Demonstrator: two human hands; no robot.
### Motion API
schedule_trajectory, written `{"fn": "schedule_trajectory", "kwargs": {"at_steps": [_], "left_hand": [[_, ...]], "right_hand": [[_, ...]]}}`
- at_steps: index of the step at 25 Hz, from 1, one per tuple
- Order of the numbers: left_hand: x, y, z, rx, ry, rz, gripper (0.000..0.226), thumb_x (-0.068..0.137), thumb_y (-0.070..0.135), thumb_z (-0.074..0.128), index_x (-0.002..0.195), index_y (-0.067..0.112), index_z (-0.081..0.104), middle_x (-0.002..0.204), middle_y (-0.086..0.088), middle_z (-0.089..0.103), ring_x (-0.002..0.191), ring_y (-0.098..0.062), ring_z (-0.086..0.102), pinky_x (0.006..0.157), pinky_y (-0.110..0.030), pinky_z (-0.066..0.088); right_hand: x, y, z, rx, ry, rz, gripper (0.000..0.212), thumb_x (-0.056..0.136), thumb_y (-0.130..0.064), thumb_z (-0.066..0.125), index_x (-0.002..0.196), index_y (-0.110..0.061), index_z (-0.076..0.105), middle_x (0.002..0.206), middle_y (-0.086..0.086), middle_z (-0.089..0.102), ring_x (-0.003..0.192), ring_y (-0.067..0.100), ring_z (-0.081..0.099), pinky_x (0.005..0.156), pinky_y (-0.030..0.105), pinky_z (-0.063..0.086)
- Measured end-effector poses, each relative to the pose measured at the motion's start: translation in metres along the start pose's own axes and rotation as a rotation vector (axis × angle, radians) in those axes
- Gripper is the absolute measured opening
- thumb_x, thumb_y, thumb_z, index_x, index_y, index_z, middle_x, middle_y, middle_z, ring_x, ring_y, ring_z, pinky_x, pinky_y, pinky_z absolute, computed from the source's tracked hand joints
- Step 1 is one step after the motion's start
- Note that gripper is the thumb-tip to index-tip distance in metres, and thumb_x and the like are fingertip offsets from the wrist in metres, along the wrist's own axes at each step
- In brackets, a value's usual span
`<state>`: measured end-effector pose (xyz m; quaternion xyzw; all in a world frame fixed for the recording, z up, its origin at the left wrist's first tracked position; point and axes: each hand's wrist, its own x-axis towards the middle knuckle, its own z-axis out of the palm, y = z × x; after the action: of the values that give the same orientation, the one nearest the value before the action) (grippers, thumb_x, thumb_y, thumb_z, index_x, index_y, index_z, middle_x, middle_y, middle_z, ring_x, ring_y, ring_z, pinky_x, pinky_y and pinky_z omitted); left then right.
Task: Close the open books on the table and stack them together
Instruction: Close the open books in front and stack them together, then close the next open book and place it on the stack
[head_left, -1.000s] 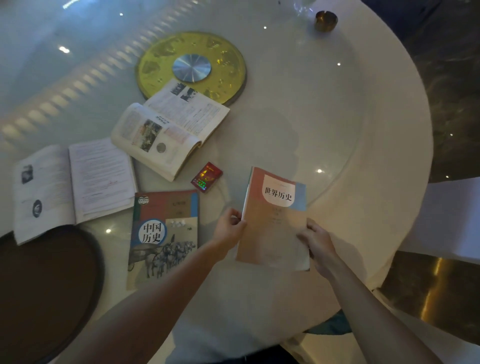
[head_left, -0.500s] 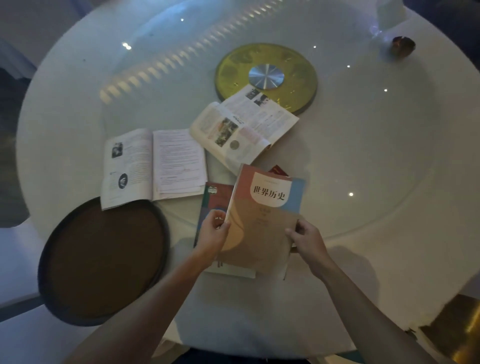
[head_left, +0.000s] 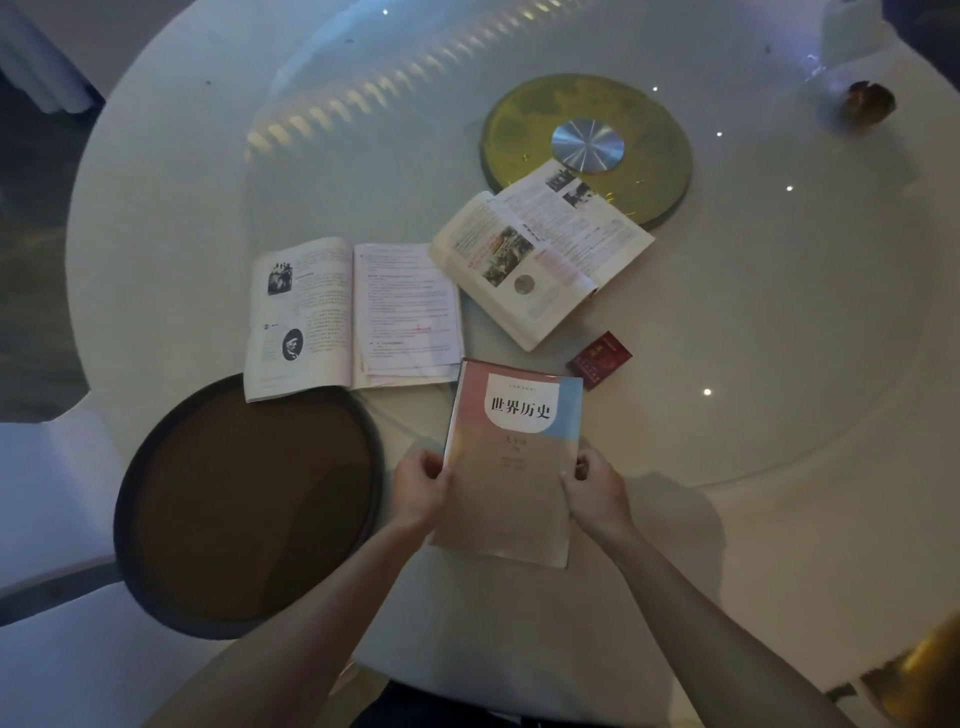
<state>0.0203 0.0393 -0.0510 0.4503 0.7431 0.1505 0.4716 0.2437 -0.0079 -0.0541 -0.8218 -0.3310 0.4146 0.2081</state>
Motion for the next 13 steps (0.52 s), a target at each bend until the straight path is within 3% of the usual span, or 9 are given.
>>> {"fn": "schedule_trajectory", "kwargs": {"at_steps": [3, 5, 8, 11, 13], "left_hand": [[0.004, 0.000, -0.002, 0.139, -0.011, 0.078, 0.018, 0.090, 0.014, 0.066, 0.107, 0.011, 0.071, 0.111, -0.009, 0.068, 0.100, -0.022, 0.065, 0.087, -0.036, 0.054], [0.005, 0.000, -0.003, 0.102, -0.020, 0.088, 0.028, 0.093, 0.016, 0.065, 0.120, 0.011, 0.067, 0.109, -0.008, 0.071, 0.095, -0.021, 0.068, 0.083, -0.037, 0.057], [0.008, 0.007, -0.004, 0.158, -0.040, 0.134, 0.024, 0.099, 0.021, 0.060, 0.114, 0.009, 0.074, 0.104, -0.008, 0.076, 0.084, -0.016, 0.066, 0.065, -0.023, 0.049], [0.016, 0.011, -0.012, 0.242, -0.082, 0.161, 0.025, 0.096, 0.019, 0.061, 0.114, 0.010, 0.076, 0.104, -0.009, 0.078, 0.086, -0.019, 0.070, 0.067, -0.023, 0.046], [0.027, 0.010, -0.026, 0.226, -0.107, 0.145, 0.028, 0.093, 0.022, 0.063, 0.115, 0.012, 0.076, 0.102, -0.008, 0.079, 0.091, -0.020, 0.075, 0.074, -0.028, 0.053]], "right_hand": [[0.004, 0.001, 0.004, -0.136, 0.059, -0.038, 0.022, 0.090, -0.010, 0.061, 0.073, -0.018, 0.049, 0.089, 0.009, 0.061, 0.070, 0.022, 0.053, 0.055, 0.034, 0.039], [0.005, 0.000, 0.007, -0.175, 0.073, -0.051, 0.023, 0.089, -0.008, 0.061, 0.074, -0.017, 0.046, 0.086, 0.007, 0.054, 0.070, 0.022, 0.048, 0.054, 0.033, 0.033], [0.006, -0.002, 0.009, -0.197, 0.075, 0.011, 0.016, 0.091, -0.010, 0.060, 0.082, -0.014, 0.048, 0.086, 0.006, 0.055, 0.070, 0.022, 0.049, 0.058, 0.037, 0.038], [0.004, -0.008, 0.011, -0.230, 0.073, 0.042, 0.004, 0.092, -0.013, 0.059, 0.096, -0.012, 0.057, 0.099, 0.009, 0.061, 0.079, 0.022, 0.058, 0.071, 0.041, 0.051], [0.003, -0.022, 0.014, -0.360, 0.159, -0.049, 0.031, 0.093, -0.016, 0.059, 0.123, -0.009, 0.060, 0.118, 0.012, 0.061, 0.104, 0.029, 0.061, 0.084, 0.043, 0.056]]}}
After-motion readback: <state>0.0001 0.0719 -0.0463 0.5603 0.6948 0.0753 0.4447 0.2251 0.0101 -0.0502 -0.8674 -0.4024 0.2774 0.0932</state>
